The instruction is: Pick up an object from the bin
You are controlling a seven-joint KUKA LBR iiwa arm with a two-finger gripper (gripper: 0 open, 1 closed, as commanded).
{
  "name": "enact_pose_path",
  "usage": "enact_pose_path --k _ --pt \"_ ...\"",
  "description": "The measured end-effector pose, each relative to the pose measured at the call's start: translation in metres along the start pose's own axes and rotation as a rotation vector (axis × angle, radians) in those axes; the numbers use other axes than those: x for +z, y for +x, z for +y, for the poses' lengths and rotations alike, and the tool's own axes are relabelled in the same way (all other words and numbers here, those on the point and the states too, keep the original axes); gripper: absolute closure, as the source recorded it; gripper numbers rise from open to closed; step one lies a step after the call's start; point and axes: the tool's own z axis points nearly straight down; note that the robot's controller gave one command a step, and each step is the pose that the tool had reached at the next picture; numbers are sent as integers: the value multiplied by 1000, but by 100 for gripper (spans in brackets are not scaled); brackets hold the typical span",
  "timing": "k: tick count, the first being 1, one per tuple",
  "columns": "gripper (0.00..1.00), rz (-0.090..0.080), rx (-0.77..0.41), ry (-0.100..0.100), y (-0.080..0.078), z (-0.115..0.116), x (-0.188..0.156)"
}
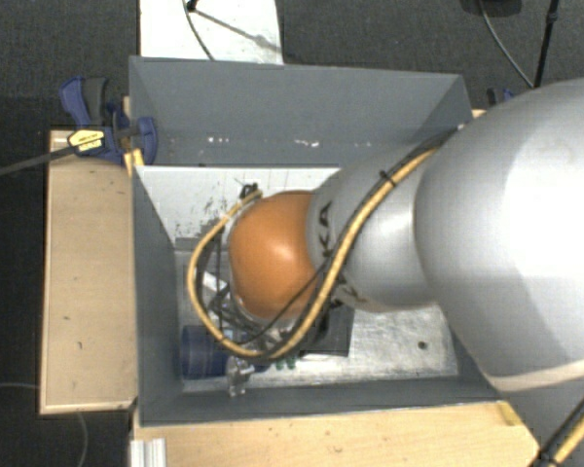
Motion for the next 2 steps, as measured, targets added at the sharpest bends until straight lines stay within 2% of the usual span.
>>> enact_pose_path --k 1,2 --pt "100 0 2 0 0 0 0" --pt "100 0 16 -1 2 -14 -119"
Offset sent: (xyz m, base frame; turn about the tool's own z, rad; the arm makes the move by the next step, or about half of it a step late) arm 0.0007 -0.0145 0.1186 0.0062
